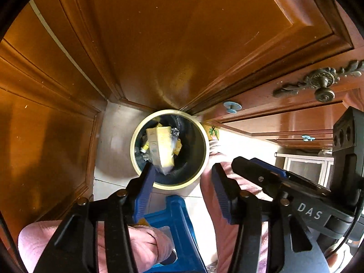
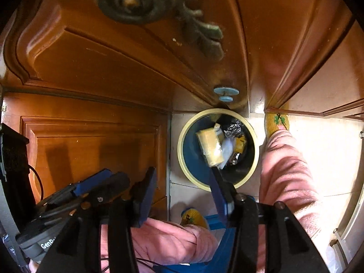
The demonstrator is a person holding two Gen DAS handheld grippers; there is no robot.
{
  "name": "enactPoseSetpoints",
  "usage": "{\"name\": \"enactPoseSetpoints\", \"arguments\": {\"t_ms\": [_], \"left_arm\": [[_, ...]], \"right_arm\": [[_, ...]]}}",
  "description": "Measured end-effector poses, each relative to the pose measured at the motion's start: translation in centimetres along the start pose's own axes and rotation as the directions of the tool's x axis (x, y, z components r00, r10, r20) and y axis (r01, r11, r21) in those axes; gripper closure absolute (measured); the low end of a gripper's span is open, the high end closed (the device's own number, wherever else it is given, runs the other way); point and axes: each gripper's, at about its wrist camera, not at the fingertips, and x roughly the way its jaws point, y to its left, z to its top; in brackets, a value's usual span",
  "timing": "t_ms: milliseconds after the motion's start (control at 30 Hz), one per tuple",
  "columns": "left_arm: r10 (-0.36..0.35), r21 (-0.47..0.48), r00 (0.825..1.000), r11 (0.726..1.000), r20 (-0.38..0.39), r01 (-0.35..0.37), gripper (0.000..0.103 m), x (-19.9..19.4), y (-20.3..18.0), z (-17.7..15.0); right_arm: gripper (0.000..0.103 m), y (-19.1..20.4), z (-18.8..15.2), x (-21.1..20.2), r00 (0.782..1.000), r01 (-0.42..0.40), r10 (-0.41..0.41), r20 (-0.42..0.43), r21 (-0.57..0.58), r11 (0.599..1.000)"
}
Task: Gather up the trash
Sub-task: 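Carry the yellow box and white carton down over the bin and open both tools, then raise both empty tools back up to the counter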
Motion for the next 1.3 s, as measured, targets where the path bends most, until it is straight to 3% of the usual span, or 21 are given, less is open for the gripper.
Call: {"name": "enactPoseSetpoints", "arguments": {"t_ms": [300, 633, 1033, 1300], "left_arm": [[0.016, 0.007, 0.998, 1.0, 0.061, -0.016, 0.044, -2.0, 0.1, -0.8], [0.016, 0.028, 0.984, 0.999, 0.18, -0.021, 0.037, -7.7, -0.7, -1.9], [-0.024, 0.094, 0.938, 0.996, 0.345, -0.009, 0.031, -16.1, -2.9, -4.2], [-0.044, 0.136, 0.888, 0.99, 0.458, -0.021, 0.031, -21.8, -3.5, -5.1]], "right_arm": [[0.055, 0.9, -0.5, -2.0, 0.998, 0.001, 0.002, 0.06, -0.043, 0.999], [0.055, 3.4, -2.1, -6.4, 0.987, 0.041, -0.021, 0.16, -0.121, 0.992], [0.055, 6.3, -4.2, -13.8, 0.935, 0.122, -0.052, 0.349, -0.181, 0.976], [0.055, 7.8, -4.4, -18.7, 0.894, 0.128, -0.03, 0.447, -0.191, 0.973]]}}
